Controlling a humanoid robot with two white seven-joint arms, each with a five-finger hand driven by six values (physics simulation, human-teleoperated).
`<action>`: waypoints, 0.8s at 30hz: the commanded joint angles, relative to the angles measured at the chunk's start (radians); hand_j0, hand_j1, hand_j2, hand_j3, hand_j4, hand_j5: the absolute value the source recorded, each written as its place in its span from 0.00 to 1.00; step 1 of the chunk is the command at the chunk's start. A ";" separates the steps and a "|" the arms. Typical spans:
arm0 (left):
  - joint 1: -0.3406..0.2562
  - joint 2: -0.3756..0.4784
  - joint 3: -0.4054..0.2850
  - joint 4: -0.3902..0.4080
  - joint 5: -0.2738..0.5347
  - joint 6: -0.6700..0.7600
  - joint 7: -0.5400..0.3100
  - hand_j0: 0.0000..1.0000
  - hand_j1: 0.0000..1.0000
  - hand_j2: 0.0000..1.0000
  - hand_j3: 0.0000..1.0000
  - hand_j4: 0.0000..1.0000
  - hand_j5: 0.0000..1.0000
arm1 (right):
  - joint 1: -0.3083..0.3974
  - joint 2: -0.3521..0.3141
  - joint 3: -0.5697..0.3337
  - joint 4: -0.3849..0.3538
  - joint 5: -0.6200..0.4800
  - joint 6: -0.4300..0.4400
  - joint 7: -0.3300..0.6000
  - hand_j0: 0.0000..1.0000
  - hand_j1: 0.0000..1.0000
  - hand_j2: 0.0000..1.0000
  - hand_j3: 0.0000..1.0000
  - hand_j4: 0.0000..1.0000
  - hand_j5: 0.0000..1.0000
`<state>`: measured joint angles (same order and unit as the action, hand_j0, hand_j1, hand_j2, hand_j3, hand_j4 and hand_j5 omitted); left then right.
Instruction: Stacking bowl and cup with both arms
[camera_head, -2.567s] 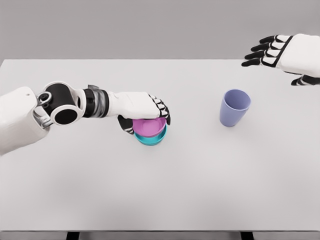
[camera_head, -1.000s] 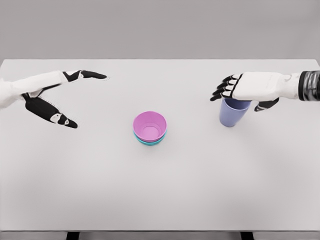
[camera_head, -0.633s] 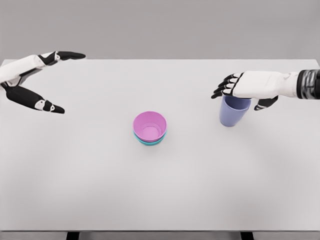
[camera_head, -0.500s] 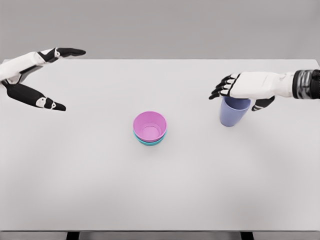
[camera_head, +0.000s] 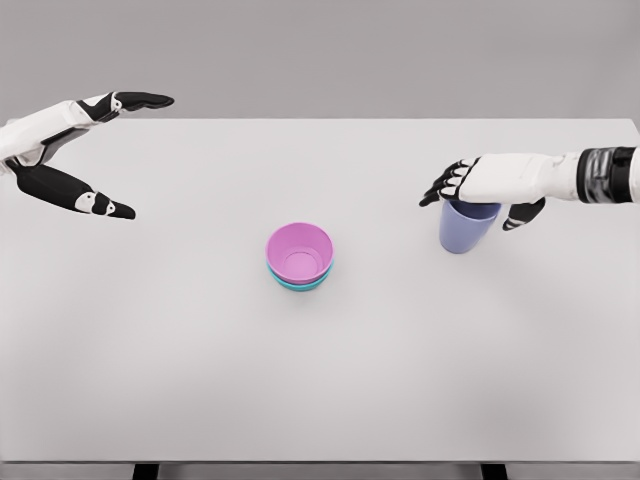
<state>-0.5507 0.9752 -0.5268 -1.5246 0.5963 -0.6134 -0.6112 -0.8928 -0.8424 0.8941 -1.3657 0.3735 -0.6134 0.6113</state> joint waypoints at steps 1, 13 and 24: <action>0.000 0.000 0.001 0.000 0.008 0.003 0.000 1.00 1.00 1.00 1.00 1.00 1.00 | 0.000 0.006 0.000 0.011 -0.004 0.002 0.000 1.00 1.00 1.00 1.00 1.00 1.00; 0.000 -0.013 0.002 0.001 0.007 0.003 0.000 1.00 1.00 1.00 1.00 1.00 1.00 | -0.014 0.020 0.025 0.037 -0.002 0.002 0.000 1.00 1.00 1.00 1.00 1.00 1.00; 0.000 -0.013 0.002 0.006 0.007 0.003 0.000 1.00 1.00 1.00 1.00 1.00 1.00 | -0.028 0.028 0.029 0.036 -0.004 0.002 0.000 0.67 0.67 0.67 0.67 0.67 0.67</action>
<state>-0.5507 0.9607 -0.5252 -1.5191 0.5945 -0.6134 -0.6112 -0.9219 -0.8153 0.9245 -1.3301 0.3743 -0.6134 0.6106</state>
